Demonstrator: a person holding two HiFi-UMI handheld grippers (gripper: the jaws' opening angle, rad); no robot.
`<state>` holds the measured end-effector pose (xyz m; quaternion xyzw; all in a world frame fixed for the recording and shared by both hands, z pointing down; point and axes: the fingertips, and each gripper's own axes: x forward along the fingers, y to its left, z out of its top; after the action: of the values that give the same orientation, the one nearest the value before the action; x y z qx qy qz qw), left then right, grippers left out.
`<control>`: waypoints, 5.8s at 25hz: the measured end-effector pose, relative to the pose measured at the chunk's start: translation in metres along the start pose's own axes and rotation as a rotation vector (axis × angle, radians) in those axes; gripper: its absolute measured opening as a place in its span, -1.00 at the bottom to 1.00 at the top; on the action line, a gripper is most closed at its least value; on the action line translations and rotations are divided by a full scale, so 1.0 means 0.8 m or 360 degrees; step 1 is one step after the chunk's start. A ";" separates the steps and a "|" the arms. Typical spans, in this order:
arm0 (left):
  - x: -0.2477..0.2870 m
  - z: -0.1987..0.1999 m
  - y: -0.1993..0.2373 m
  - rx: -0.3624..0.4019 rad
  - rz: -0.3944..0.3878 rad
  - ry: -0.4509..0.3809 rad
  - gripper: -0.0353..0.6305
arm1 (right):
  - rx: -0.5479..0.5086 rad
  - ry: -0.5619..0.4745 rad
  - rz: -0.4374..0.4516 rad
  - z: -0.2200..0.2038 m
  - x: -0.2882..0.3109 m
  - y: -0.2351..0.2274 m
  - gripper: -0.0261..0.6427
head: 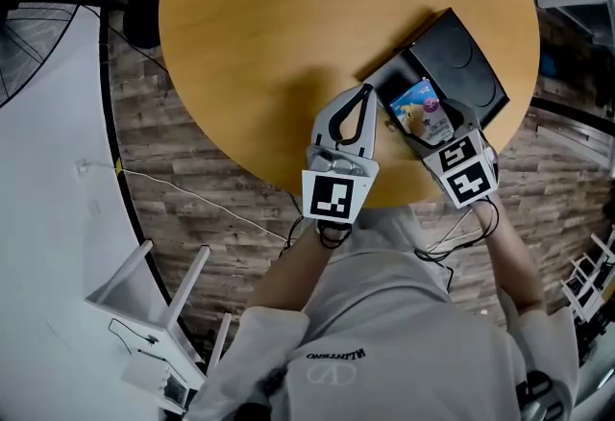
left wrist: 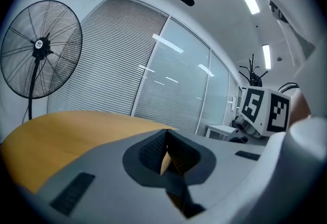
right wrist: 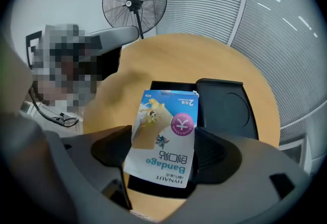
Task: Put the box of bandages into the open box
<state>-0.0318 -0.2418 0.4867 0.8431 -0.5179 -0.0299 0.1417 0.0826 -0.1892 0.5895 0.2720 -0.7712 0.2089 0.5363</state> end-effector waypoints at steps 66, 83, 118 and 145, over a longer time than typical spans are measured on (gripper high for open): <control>-0.002 0.000 -0.016 -0.0028 -0.0039 0.0001 -0.87 | -0.0022 -0.0253 -0.0151 0.009 -0.016 -0.030 0.22; -0.028 0.031 -0.053 0.0003 -0.0037 -0.0052 -0.87 | 0.0063 -0.0762 -0.0457 0.023 -0.118 -0.057 -0.78; -0.142 0.259 -0.060 0.0522 0.0153 -0.0423 -0.87 | 0.0377 -0.2043 -0.1069 -0.004 -0.510 -0.077 -0.83; -0.140 0.261 -0.062 0.0507 0.0009 -0.0430 -0.87 | 0.0489 -0.1952 -0.1259 -0.039 -0.533 -0.073 -0.87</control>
<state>-0.0821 -0.1655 0.2621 0.8417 -0.5328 -0.0601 -0.0641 0.2607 -0.1316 0.2003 0.6688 -0.7387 -0.0834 0.0010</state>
